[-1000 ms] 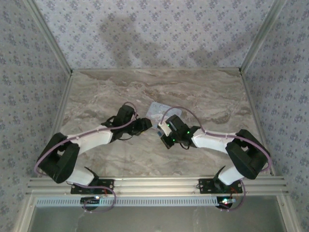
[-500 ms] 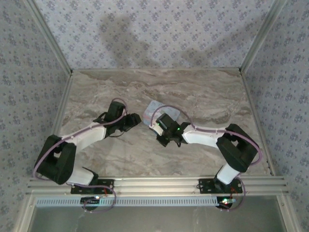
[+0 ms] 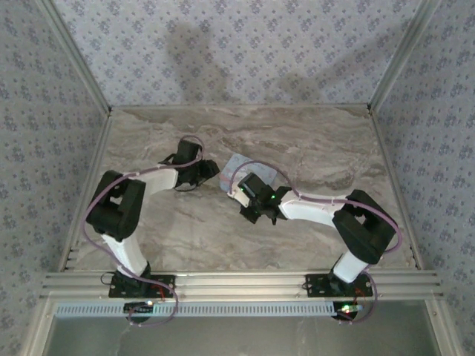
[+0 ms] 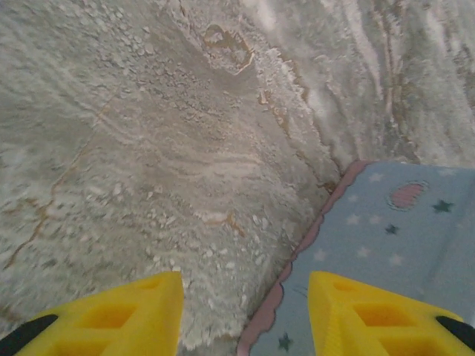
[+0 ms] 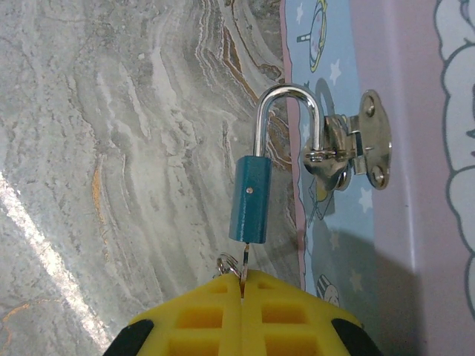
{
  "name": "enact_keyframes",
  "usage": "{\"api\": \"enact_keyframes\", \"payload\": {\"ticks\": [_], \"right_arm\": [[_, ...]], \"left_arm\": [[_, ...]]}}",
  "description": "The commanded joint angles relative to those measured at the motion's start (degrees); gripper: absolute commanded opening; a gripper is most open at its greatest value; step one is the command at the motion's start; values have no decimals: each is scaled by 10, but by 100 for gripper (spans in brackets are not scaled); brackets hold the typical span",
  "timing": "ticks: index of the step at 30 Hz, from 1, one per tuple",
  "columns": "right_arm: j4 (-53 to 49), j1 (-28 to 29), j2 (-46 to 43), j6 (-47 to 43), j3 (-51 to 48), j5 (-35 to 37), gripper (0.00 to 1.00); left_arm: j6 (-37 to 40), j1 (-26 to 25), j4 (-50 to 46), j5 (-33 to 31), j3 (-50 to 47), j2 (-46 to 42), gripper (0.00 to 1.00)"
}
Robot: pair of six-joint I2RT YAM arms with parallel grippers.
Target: Unlock the padlock with the key
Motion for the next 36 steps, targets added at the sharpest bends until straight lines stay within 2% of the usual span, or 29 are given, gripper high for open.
{"api": "enact_keyframes", "payload": {"ticks": [1,9,17,24,36], "right_arm": [[5,0,12,-10,24,7,0],[25,3,45,-2,57,8,0],[42,29,-27,37,4,13,0],[58,59,-58,73,-24,4,0],[133,121,41,122,22,-25,0]], "left_arm": [[3,-11,9,20,23,21,47],[-8,-30,23,25,8,24,44],[-12,-15,30,7,-32,-26,46],[-6,0,21,-18,-93,-119,48],[0,45,-45,-80,-207,-338,53]]}}
